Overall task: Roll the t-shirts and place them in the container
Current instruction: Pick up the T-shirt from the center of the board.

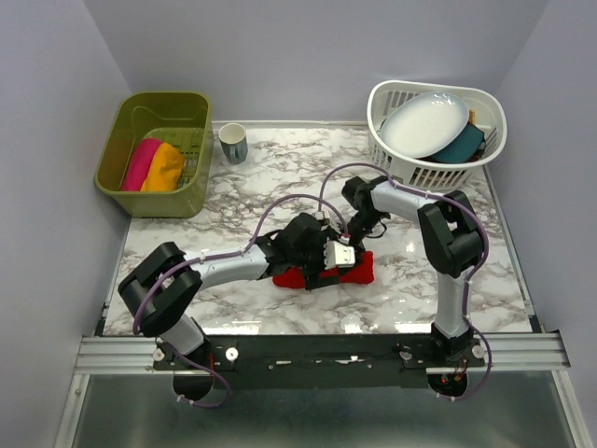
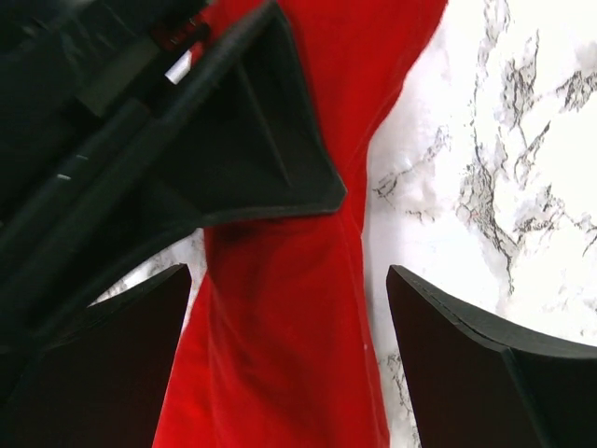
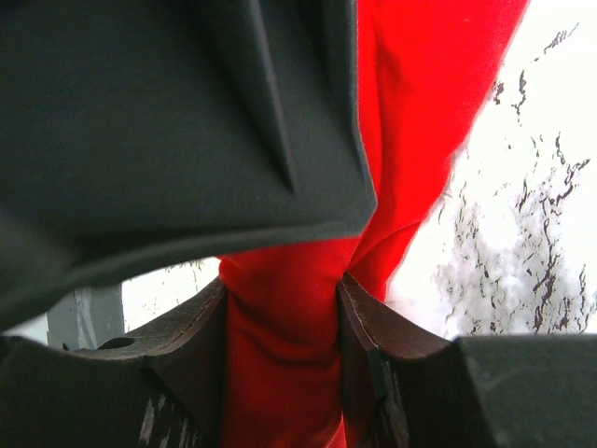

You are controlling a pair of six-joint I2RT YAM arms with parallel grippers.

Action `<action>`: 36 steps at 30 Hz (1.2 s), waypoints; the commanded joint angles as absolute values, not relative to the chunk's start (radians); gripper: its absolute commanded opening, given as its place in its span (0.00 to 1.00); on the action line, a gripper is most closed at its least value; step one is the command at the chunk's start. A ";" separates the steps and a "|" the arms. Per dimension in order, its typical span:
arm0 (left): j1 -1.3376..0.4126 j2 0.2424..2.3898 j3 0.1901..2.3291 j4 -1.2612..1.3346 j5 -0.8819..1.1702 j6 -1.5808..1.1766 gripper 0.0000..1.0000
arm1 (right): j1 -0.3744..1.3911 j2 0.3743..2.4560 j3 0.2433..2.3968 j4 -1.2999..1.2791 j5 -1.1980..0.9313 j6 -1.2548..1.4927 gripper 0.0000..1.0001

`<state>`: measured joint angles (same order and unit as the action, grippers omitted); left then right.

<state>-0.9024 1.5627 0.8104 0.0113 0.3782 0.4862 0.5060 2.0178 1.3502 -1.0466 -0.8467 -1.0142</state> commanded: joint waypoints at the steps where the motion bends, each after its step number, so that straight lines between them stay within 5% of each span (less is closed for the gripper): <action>1: -0.893 1.586 0.865 -0.075 0.417 0.502 0.96 | 0.515 1.993 1.327 -1.022 -0.831 -1.038 0.50; 15: -0.894 1.740 0.856 -0.032 0.403 0.535 0.94 | 0.528 1.959 1.284 -0.997 -0.818 -1.051 0.50; 19: -0.916 1.761 0.845 -0.005 0.416 0.517 0.84 | 0.529 1.965 1.288 -0.980 -0.811 -1.028 0.52; 24: -0.934 1.787 0.810 0.028 0.422 0.494 0.74 | 0.529 1.965 1.289 -0.953 -0.796 -0.970 0.66; 26: -0.934 1.787 0.802 0.022 0.437 0.486 0.67 | 0.529 1.960 1.285 -0.927 -0.788 -0.948 1.00; 31: -0.934 1.776 0.799 -0.033 0.466 0.494 0.51 | 0.515 1.939 1.293 -0.901 -0.795 -0.895 1.00; 36: -0.931 1.764 0.791 -0.024 0.479 0.476 0.46 | 0.411 1.901 1.425 -1.000 -0.879 -0.818 1.00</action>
<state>-0.8906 1.7077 0.8246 0.1162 0.4389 0.4759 0.4728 1.9354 1.3045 -1.0393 -0.7715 -0.9199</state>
